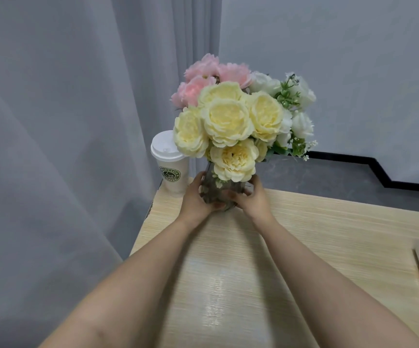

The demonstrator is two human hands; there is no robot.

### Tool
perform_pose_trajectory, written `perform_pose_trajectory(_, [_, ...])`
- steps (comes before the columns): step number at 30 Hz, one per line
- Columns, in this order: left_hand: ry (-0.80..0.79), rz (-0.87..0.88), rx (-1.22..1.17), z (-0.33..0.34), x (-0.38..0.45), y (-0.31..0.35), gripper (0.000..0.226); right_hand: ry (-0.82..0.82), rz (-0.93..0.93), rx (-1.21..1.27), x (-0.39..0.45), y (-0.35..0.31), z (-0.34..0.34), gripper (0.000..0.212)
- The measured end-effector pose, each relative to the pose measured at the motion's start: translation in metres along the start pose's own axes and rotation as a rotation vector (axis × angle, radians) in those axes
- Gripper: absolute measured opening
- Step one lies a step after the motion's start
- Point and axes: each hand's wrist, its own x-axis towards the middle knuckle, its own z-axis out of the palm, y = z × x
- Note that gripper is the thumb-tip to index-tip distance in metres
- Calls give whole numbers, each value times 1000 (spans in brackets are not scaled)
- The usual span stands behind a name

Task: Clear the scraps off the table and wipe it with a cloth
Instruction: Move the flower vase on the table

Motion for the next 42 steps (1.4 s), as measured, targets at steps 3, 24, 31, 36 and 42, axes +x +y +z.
perform_pose_trajectory(3, [2, 11, 11, -2, 3, -4, 76, -14, 3, 11, 0, 1, 4, 86])
perform_pose_trajectory(24, [-25, 14, 58, -7, -10, 11, 71, -65, -12, -74, -17, -5, -4, 71])
perform_pose_trajectory(31, [39, -71, 127, -6, -31, 34, 71, -17, 23, -182, -51, -21, -59, 86])
perform_pose_trajectory(36, [42, -129, 313, 15, -54, 48, 71, 60, 74, -203, -80, -28, -120, 79])
perform_pose_trajectory(42, [-43, -221, 367, 90, -98, 83, 74, 181, 116, -244, -120, -31, -211, 74])
